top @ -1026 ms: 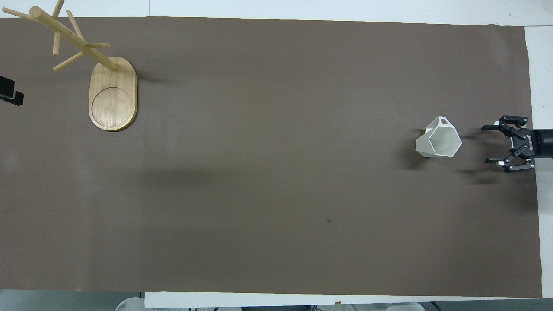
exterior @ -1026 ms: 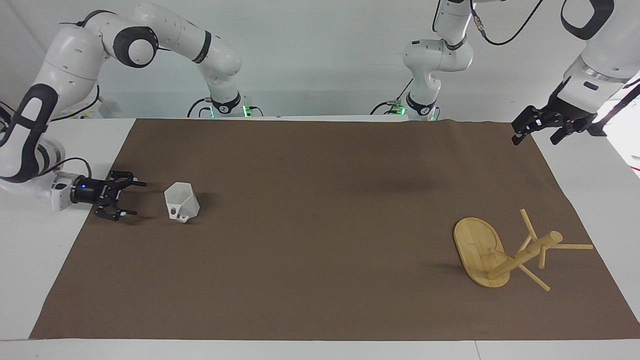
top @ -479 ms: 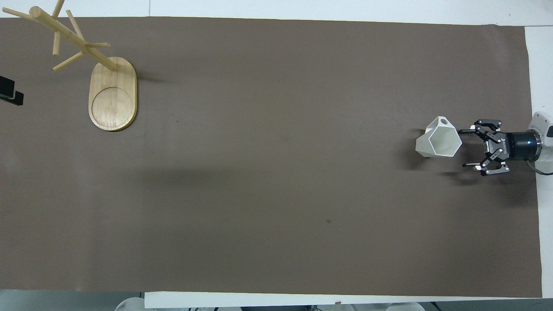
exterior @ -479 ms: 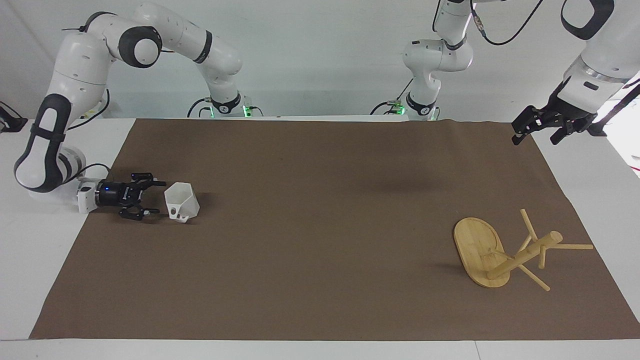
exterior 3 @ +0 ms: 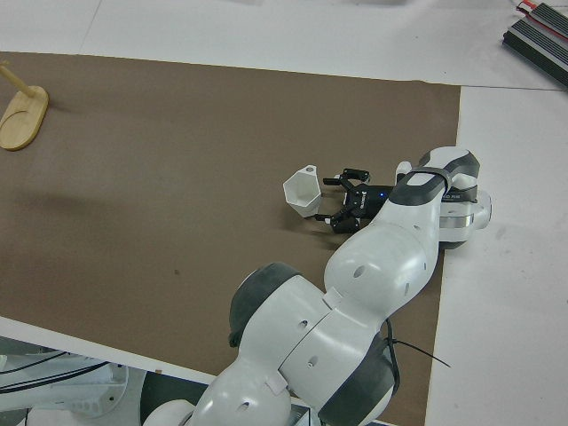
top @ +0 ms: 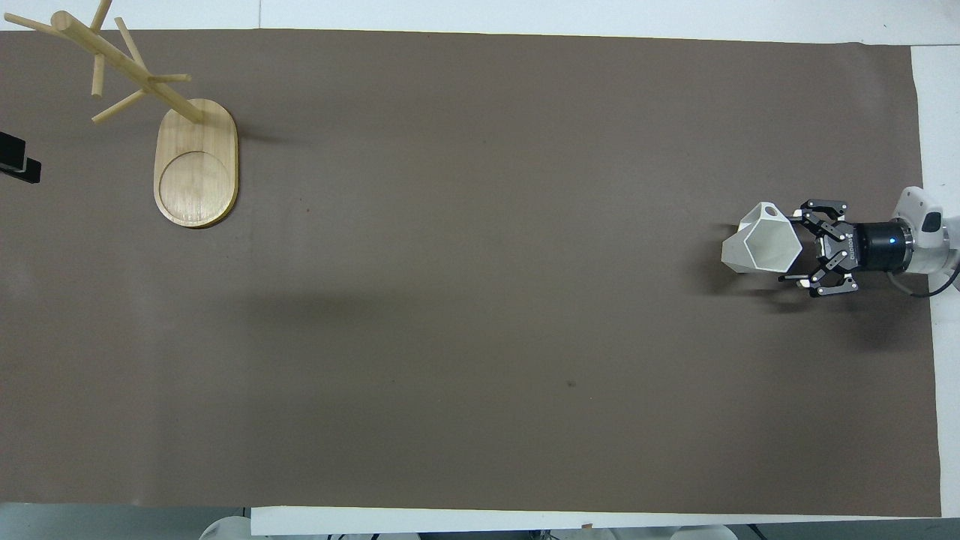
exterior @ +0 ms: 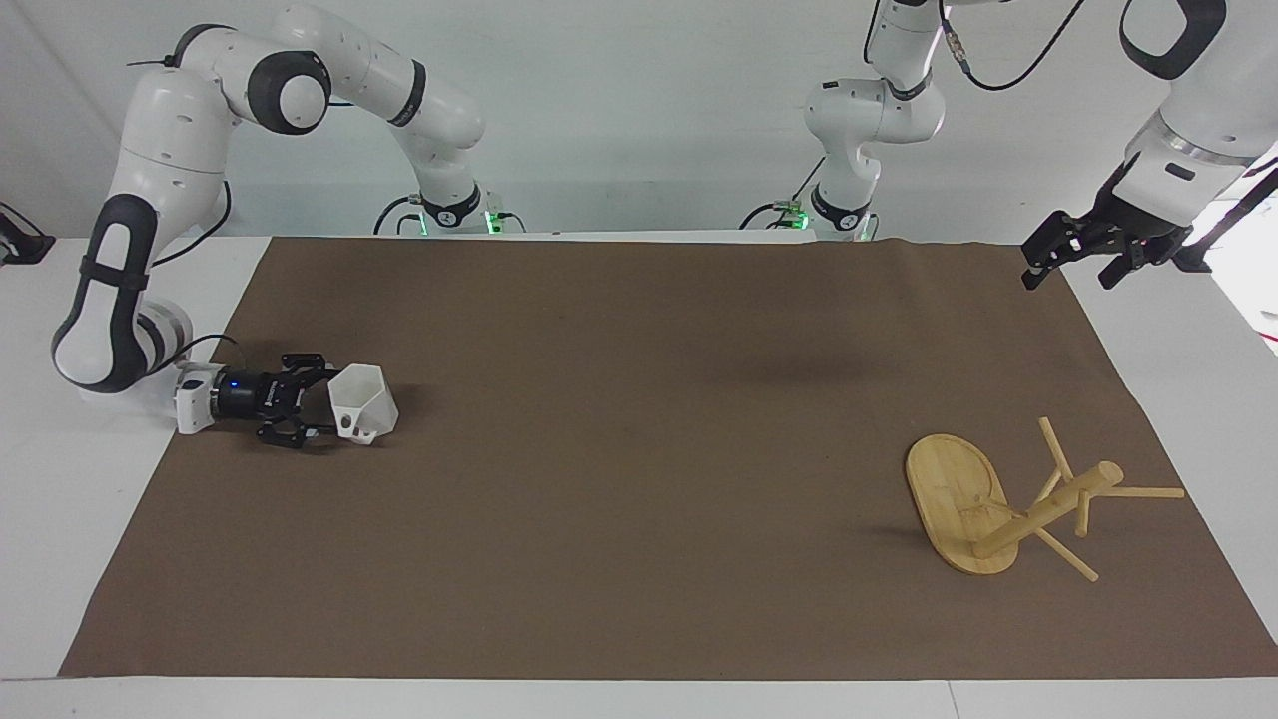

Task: Hang cup on rack
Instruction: 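Reach the open right gripper toward the white hexagonal mug, then close the right gripper on the white mug's rim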

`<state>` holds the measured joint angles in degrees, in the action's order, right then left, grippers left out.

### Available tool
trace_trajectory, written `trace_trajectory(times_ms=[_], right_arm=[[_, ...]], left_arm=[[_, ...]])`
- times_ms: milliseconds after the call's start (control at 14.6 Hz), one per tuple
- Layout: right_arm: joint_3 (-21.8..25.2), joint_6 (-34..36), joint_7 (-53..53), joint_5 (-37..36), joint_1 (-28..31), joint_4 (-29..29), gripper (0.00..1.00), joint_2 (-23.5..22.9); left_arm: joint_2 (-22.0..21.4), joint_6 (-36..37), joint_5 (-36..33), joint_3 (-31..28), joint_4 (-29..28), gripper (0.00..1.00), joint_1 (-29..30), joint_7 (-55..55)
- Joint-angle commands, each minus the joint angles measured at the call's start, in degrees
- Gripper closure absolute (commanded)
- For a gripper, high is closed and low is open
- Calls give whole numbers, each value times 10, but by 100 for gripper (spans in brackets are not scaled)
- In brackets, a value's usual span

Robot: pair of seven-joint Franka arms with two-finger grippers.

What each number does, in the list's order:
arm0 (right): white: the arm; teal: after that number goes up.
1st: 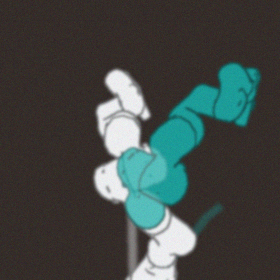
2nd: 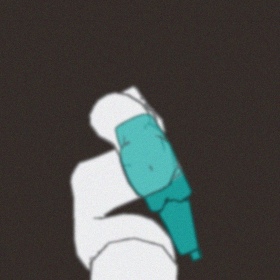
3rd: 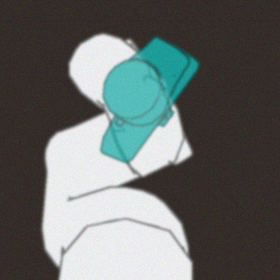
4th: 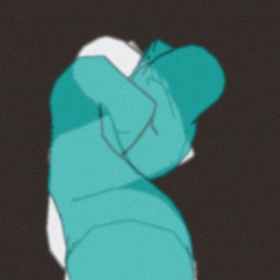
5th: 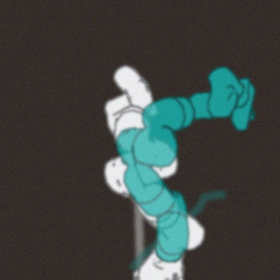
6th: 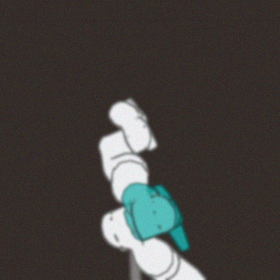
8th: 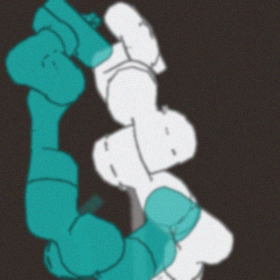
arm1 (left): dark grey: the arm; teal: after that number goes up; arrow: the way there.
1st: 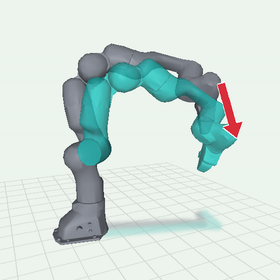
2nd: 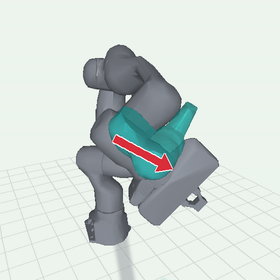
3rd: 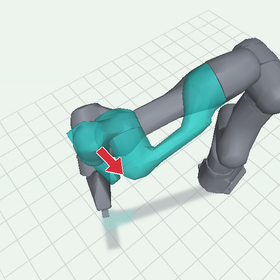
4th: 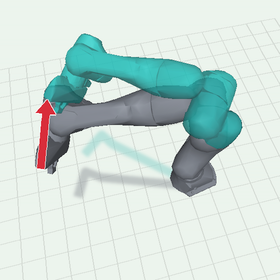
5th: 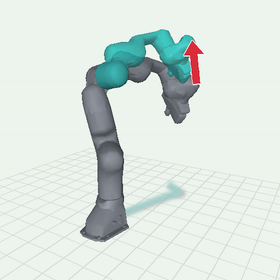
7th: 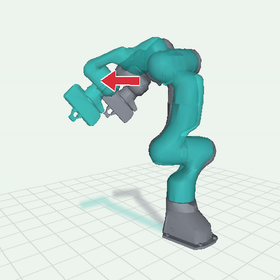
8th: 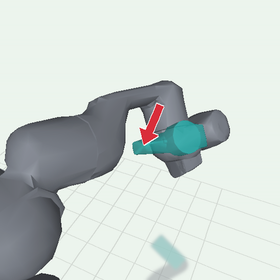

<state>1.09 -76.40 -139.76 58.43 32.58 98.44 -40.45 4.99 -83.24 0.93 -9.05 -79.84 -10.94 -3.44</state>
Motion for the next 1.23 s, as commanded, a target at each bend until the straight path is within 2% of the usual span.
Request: trace_trajectory(times_ms=[0,1163], right_arm=[[0,-12,-19,13,0,25,0,19],[0,-32,-46,28,-35,62,0,27]], left_arm=[[-17,2,-4,0,-19,0,0,1],[-16,2,-4,0,-19,0,0,1]])
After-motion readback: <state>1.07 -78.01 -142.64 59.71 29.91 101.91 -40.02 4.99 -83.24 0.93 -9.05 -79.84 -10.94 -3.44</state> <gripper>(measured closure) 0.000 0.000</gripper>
